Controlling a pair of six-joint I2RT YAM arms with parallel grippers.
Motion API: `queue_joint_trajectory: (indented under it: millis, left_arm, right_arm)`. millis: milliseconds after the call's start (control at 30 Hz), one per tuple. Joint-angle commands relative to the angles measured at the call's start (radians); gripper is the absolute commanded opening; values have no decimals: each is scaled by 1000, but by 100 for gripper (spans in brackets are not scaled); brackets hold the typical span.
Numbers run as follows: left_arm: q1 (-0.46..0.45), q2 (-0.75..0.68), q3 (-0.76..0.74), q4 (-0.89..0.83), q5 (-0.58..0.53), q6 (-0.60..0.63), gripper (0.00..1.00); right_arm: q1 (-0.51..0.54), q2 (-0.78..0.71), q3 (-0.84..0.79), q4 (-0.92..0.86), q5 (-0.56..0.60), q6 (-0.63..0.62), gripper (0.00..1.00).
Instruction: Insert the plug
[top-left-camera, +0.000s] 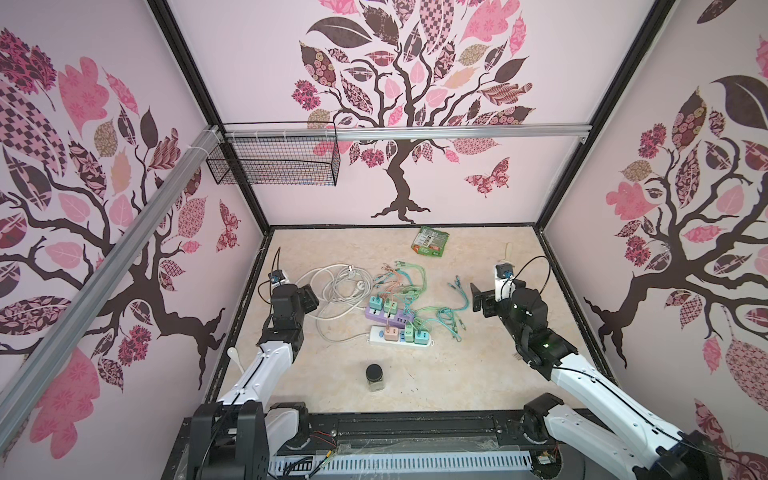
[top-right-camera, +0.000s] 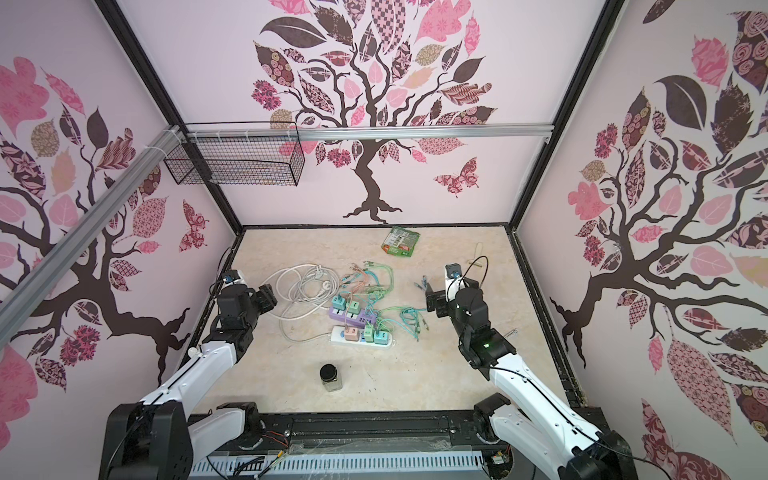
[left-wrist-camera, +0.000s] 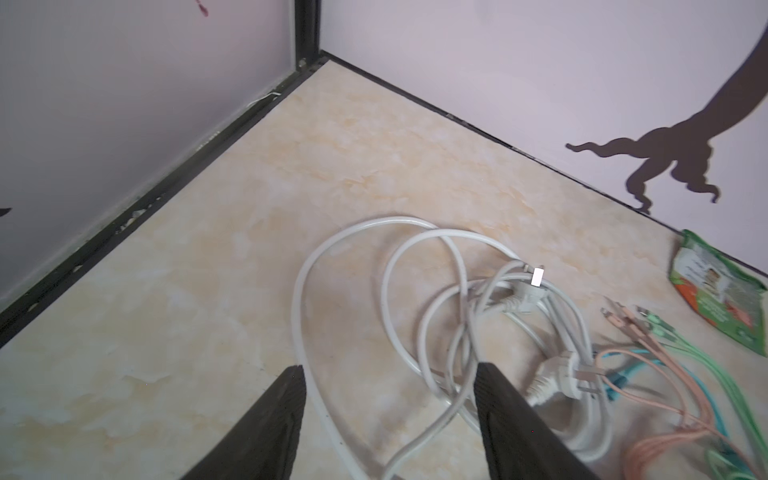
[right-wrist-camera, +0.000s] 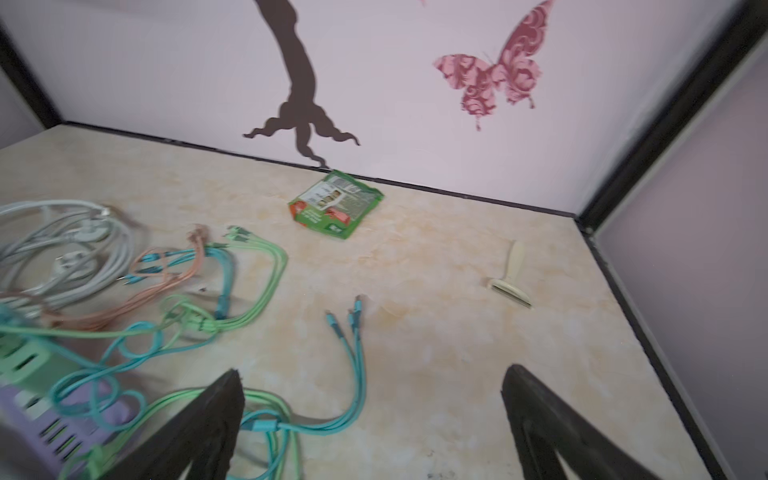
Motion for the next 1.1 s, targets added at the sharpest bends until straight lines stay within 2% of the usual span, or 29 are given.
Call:
queue_joint_trajectory:
  millis: [0, 100, 267, 400, 600, 800, 900, 967, 1067]
  left_arm:
    - [4, 23, -22, 150, 0, 86, 68]
    - [3, 36, -47, 207, -18, 147, 69]
    - [3, 98, -115, 372, -16, 169, 69]
    - [4, 187, -129, 486, -8, 206, 69]
    - [6, 236, -121, 560, 40, 293, 69]
    - [6, 435, -184, 899, 139, 339, 69]
    - [8, 395, -122, 706, 145, 341, 69]
    - [31, 428, -114, 742, 179, 320, 71]
    - [38, 411, -106, 692, 189, 321, 78]
  right_arm:
    - [-50, 46, -28, 193, 124, 45, 99]
    - [-99, 109, -110, 319, 114, 80, 100]
    - [-146, 195, -233, 533, 89, 77, 99]
    - [-248, 275, -282, 643, -10, 151, 100]
    - [-260, 423, -291, 808, -8, 128, 100]
    - [-260, 491, -255, 847, -25, 76, 100]
    - [-261, 549, -286, 963, -48, 55, 99]
    - [-262, 610, -297, 1039, -44, 53, 100]
    - [-261, 710, -284, 1150, -38, 39, 99]
